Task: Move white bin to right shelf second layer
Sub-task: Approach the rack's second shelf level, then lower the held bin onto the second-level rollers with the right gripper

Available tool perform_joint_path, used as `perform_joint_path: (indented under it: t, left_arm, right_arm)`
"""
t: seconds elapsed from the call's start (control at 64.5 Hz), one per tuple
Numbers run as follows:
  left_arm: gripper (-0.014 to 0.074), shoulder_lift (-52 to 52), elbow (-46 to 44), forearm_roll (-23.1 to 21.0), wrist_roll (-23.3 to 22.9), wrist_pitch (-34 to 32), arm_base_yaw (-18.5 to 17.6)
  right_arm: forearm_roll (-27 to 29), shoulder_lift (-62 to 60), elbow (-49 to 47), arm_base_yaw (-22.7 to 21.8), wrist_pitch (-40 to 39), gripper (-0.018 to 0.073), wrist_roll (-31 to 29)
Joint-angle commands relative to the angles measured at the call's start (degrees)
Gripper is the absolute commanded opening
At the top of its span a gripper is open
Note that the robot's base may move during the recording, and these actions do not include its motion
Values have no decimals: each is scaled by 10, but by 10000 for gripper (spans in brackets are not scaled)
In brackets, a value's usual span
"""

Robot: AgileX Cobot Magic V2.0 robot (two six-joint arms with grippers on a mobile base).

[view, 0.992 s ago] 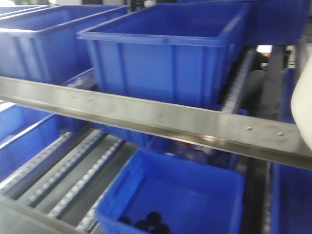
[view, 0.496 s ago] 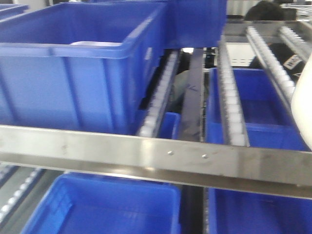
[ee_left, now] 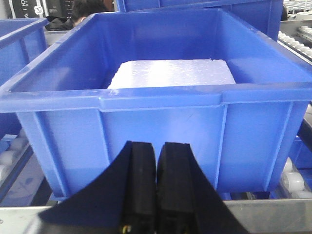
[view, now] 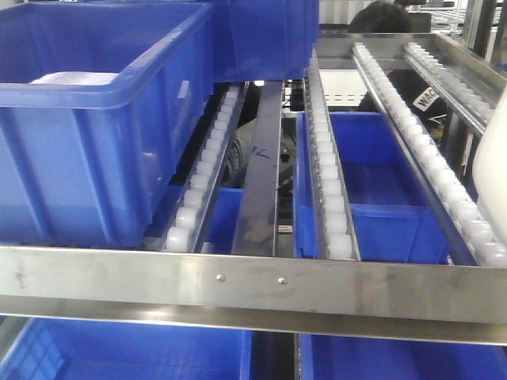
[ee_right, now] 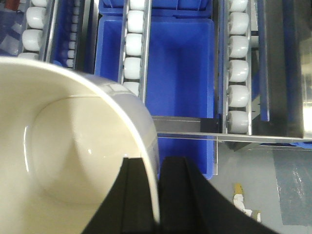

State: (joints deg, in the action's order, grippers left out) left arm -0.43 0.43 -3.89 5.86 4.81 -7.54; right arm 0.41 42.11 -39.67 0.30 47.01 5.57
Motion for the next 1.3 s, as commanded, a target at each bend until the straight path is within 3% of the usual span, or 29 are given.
perform_joint_path:
  t: [0.0, 0.388, 0.605, 0.868, 1.101, 1.287]
  left_arm:
    - [85, -8, 21, -3, -1, -48, -3]
    - [85, -8, 21, -3, -1, -48, -3]
    - [85, -8, 21, -3, -1, -48, -3]
    - [85, -8, 21, -3, -1, -48, -3]
    - [85, -8, 21, -3, -1, -48, -3]
    - [85, -8, 21, -3, -1, -48, -3]
  right_arm:
    - [1, -1, -17, 0, -43, 48, -4]
    - [3, -1, -17, 0, -44, 48, -3]
    - [42, 0, -17, 0, -81, 48, -3]
    - [179, 77, -19, 0, -98, 58, 6]
    - [160, 178, -53, 1, -132, 58, 6]
    - [108, 221, -103, 1, -154, 58, 11]
